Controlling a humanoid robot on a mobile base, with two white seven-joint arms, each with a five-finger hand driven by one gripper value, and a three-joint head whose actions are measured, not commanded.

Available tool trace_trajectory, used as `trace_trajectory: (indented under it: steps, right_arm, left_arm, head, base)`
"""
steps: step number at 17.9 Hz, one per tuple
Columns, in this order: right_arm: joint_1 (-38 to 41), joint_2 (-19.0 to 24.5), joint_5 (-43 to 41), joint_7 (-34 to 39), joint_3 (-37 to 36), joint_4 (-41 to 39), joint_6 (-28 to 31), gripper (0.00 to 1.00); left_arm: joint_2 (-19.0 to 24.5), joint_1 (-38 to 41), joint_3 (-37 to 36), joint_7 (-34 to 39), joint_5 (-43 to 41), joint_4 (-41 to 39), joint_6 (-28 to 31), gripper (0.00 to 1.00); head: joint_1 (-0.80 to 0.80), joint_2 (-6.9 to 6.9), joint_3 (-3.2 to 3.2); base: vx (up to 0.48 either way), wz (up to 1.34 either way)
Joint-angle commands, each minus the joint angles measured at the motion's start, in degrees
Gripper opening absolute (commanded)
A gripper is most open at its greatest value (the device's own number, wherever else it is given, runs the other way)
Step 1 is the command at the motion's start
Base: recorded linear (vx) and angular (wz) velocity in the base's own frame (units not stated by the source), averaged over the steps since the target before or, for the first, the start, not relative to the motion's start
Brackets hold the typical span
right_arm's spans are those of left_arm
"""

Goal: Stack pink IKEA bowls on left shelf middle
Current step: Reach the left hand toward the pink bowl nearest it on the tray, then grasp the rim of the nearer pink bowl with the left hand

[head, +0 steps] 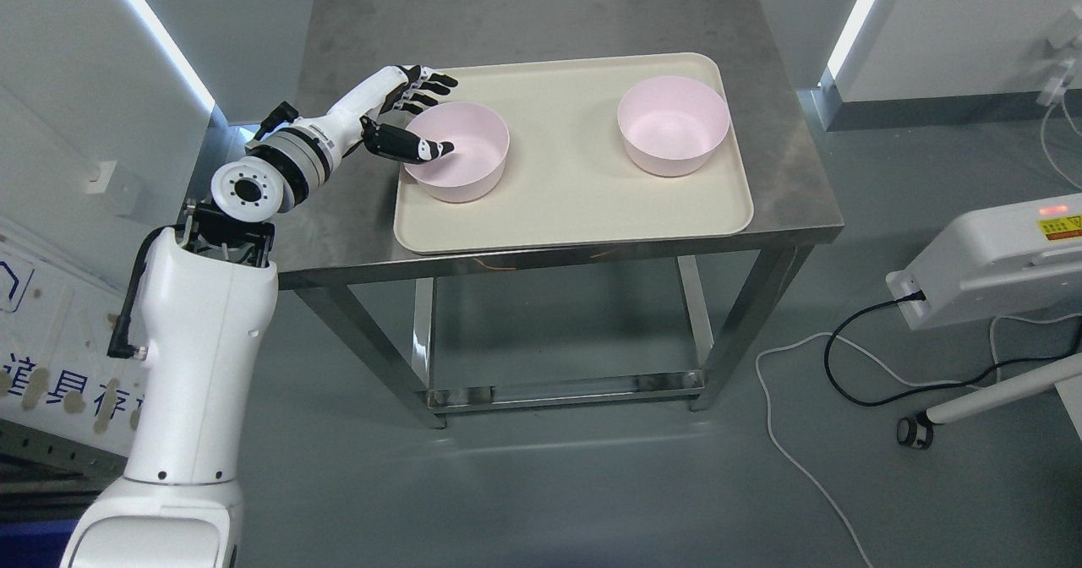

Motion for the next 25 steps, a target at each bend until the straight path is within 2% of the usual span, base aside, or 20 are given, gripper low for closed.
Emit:
trace_trajectory:
  steps: [1,4,7,13,17,21,25]
  right_arm:
    - [0.00,-1.00,0.00,0.09,0.00,0.00,-0.02,1.00]
    - [0.00,-1.00,0.00,0.01,0.00,0.00,-0.02,1.00]
    - [0.00,-1.00,0.00,0.00,0.00,0.00,-0.02,1.00]
    - [0.00,-1.00,0.00,0.09,0.00,0.00,-0.02,1.00]
    - [0.00,-1.00,0.00,0.09,0.00,0.00,-0.02,1.00]
    - [0.00,-1.00,0.00,0.09,0.00,0.00,-0.02,1.00]
    - [0.00,-1.00,0.00,0.09,0.00,0.00,-0.02,1.00]
  left_arm:
    - [-1.82,-1.16,-7.43,0.21,-7.36,4.95,-2.38,0.59]
    - [-1.73,-2.83,-8.66,0.30,-7.46,5.75,-4.56,0.55]
    - [-1.82,-3.10,-8.67,0.22,-7.46,7.41,-11.24,0.38]
    - [-1.91,-7.14,-9.55,0.21,-7.46,11.55,-11.96,0.24]
    - [-2.87,-7.23,-7.80,-0.05,-7.28,12.34,-16.69,0.01]
    - [-4.36,-7.58,-4.64,0.39,-7.19,12.17,-18.02,0.01]
    - [-7.09,-12.23,-0.77,-0.57,-6.75,10.59,-18.20,0.01]
  head:
    - [0.00,0.00,0.00]
    - [0.00,0.00,0.00]
    - [0.00,0.00,0.00]
    - [0.00,0.00,0.00]
    - [0.00,0.00,0.00]
    - [0.00,0.00,0.00]
    - [0.00,0.00,0.00]
  base:
    - [0.000,0.00]
    - [0.000,0.00]
    - [-0.002,0.01]
    - [-0.001,0.00]
    - [0.000,0.00]
    - [0.000,0.00]
    - [0.000,0.00]
